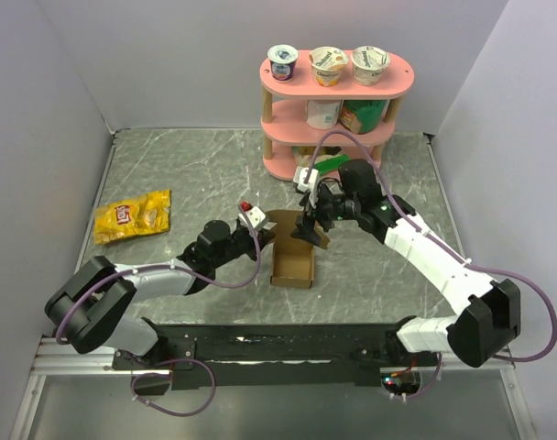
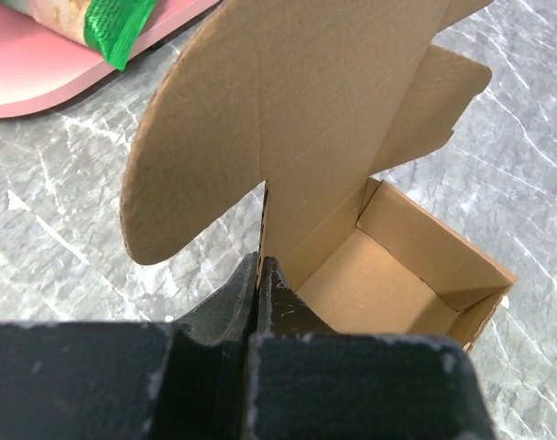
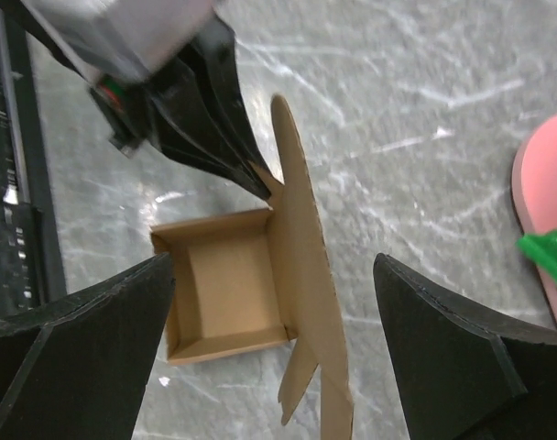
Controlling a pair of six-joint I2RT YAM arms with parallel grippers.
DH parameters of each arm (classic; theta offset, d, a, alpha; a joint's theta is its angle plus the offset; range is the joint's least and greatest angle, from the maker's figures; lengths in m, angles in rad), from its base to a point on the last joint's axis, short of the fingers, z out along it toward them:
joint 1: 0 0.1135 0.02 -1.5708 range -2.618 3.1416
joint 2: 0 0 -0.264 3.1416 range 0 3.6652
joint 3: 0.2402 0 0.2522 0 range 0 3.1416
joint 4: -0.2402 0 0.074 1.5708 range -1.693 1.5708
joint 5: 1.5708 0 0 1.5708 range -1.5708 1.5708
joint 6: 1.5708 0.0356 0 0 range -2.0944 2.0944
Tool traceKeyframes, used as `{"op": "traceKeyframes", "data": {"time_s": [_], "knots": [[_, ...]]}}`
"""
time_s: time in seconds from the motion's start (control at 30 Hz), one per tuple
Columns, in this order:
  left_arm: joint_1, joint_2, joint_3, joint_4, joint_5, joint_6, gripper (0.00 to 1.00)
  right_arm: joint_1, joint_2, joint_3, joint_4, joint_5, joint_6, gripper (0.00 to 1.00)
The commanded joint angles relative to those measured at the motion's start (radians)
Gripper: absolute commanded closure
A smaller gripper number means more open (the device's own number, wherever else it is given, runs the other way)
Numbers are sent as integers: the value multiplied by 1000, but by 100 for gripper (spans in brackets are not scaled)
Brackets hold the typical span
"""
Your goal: Fold the paper box
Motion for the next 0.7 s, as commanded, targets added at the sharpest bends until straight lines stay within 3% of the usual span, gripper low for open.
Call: {"op": "traceKeyframes", "data": {"time_s": [0.0, 0.23, 0.37, 0.47, 0.5, 0.67], "knots": [[4, 20, 39, -9, 58, 22, 99, -6, 8, -15, 125, 74, -20, 4], [2, 25, 51, -37, 62, 64, 99, -27, 80, 57, 110, 52, -58, 4], [4, 28, 53, -40, 62, 63, 99, -45, 176, 147, 5, -28, -85, 10], [2, 33, 62, -35, 71, 57, 99, -44, 209, 177, -68, -45, -90, 25], [2, 34, 65, -34, 71, 52, 99, -44, 206, 157, -57, -45, -89, 36], [2, 49, 81, -21, 44, -32, 99, -41, 139, 71, 30, 16, -23, 70]]}}
